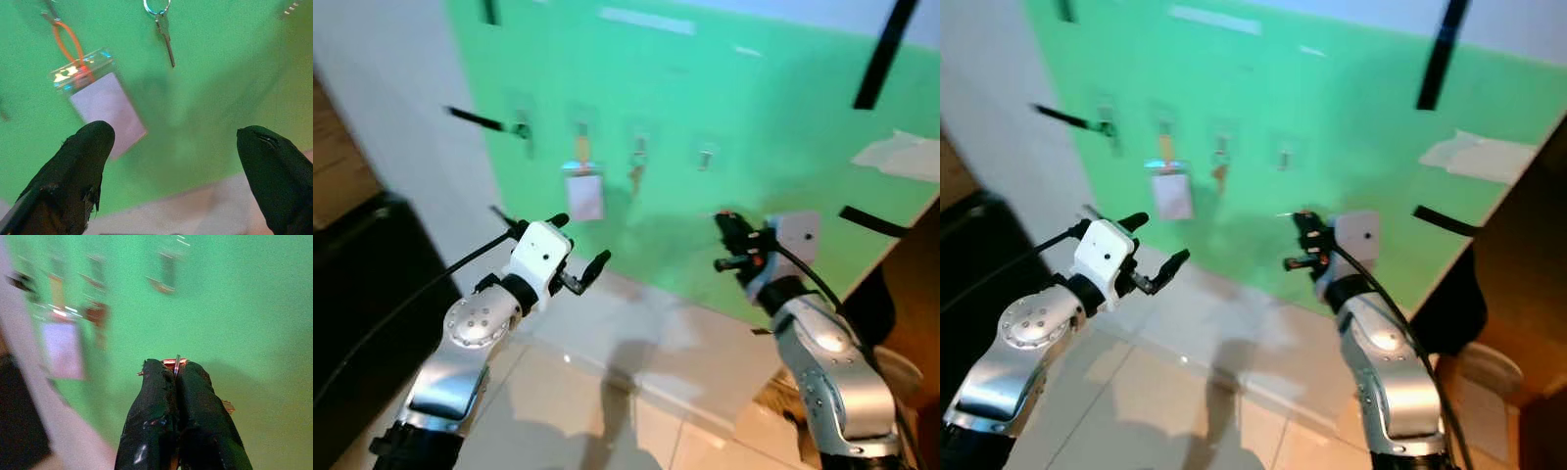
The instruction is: Hang keys on a hook
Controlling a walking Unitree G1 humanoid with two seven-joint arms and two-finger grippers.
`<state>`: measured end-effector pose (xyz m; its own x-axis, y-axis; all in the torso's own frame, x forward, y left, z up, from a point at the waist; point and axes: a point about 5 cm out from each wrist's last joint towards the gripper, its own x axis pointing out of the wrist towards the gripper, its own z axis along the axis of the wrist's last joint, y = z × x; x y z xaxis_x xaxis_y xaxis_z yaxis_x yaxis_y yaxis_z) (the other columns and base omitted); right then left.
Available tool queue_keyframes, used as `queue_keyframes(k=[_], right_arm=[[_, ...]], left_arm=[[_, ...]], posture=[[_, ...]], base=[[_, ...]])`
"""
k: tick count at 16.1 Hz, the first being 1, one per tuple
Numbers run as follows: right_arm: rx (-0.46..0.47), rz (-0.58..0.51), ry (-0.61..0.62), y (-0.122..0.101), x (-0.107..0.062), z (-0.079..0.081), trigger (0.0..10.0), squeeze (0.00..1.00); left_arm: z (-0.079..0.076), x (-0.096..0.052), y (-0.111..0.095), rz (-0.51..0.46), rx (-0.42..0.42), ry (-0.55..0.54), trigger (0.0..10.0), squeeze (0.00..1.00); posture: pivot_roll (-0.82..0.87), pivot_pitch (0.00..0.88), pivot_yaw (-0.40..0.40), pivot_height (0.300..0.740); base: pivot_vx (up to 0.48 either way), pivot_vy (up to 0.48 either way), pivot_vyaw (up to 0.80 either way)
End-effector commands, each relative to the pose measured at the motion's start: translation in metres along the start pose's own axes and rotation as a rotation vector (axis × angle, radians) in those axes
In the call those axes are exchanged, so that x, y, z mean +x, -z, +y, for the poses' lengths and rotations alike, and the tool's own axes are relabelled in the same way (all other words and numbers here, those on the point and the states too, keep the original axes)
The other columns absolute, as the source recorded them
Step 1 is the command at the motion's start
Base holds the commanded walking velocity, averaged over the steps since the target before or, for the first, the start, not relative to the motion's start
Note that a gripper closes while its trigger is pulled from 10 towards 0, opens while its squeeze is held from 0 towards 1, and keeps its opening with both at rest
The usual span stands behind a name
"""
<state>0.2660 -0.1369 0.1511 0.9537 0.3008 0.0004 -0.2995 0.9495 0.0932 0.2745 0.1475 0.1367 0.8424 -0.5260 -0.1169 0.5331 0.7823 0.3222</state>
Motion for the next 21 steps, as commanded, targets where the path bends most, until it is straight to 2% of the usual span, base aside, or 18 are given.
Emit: queue_keyframes(k=[1,3,5,7,12,15,16,17,18,19,20,21], right_arm=[[0.042,-0.015,-0.024,-0.007,0.002,0.0,10.0,0.0],[0.21,0.025,-0.116,-0.011,0.006,0.009,10.0,0.0],[0.3,0.037,-0.171,-0.015,0.009,0.015,10.0,0.0],[0.361,-0.004,-0.158,-0.026,0.017,0.011,10.0,0.0],[0.308,0.018,-0.158,-0.031,0.022,0.007,10.0,0.0],[0.264,0.02,-0.19,-0.036,0.023,0.01,10.0,0.0],[0.244,0.018,-0.204,-0.038,0.022,0.01,10.0,0.0],[0.2,0.011,-0.232,-0.042,0.021,0.012,10.0,0.0],[0.108,-0.003,-0.277,-0.046,0.02,0.015,10.0,0.0],[0.067,-0.011,-0.292,-0.048,0.02,0.016,10.0,0.0],[-0.043,-0.042,-0.325,-0.054,0.018,0.02,10.0,0.0],[-0.076,-0.067,-0.33,-0.058,0.018,0.021,10.0,0.0]], left_arm=[[-0.002,-0.001,-0.003,-0.007,0.002,0.031,10.0,0.0],[-0.004,-0.001,-0.007,-0.013,0.004,0.087,10.0,0.0],[-0.004,0.0,-0.008,-0.017,0.004,0.102,10.0,0.0],[-0.005,0.0,-0.01,-0.018,0.007,0.125,10.0,0.0],[-0.005,-0.002,-0.006,0.004,0.008,0.151,10.0,0.0],[-0.005,0.003,-0.013,-0.041,0.016,0.159,10.0,0.0],[-0.007,0.005,-0.018,-0.069,0.002,0.183,10.0,0.13],[-0.01,0.008,-0.026,-0.128,-0.008,0.217,10.0,1.0],[-0.015,0.012,-0.032,-0.16,0.028,0.261,10.0,1.0],[-0.017,0.013,-0.034,-0.172,0.051,0.27,10.0,1.0],[-0.019,0.019,-0.037,-0.193,0.121,0.275,10.0,1.0],[-0.018,0.021,-0.039,-0.202,0.144,0.266,10.0,1.0]], posture=[[-0.05,0.0,-0.015,0.74],[-0.06,0.0,-0.003,0.74],[-0.06,0.0,0.0,0.74],[-0.06,0.0,0.005,0.74],[-0.07,0.0,0.001,0.74],[-0.07,0.0,-0.003,0.74],[-0.07,0.0,-0.003,0.74],[-0.07,0.0,-0.004,0.74],[-0.08,0.0,-0.001,0.74],[-0.08,0.0,0.0,0.74],[-0.08,0.0,0.004,0.74],[-0.09,0.0,0.005,0.74]], base=[[0.0,0.0,0.0],[0.0,0.0,0.0],[0.0,0.0,0.0],[0.0,0.0,0.0],[0.0,0.0,0.0],[0.0,0.0,0.0],[0.0,0.0,0.0],[0.0,0.0,0.0],[0.0,0.0,0.0],[0.0,0.0,0.0],[0.0,0.0,0.0],[0.0,0.0,0.0]])
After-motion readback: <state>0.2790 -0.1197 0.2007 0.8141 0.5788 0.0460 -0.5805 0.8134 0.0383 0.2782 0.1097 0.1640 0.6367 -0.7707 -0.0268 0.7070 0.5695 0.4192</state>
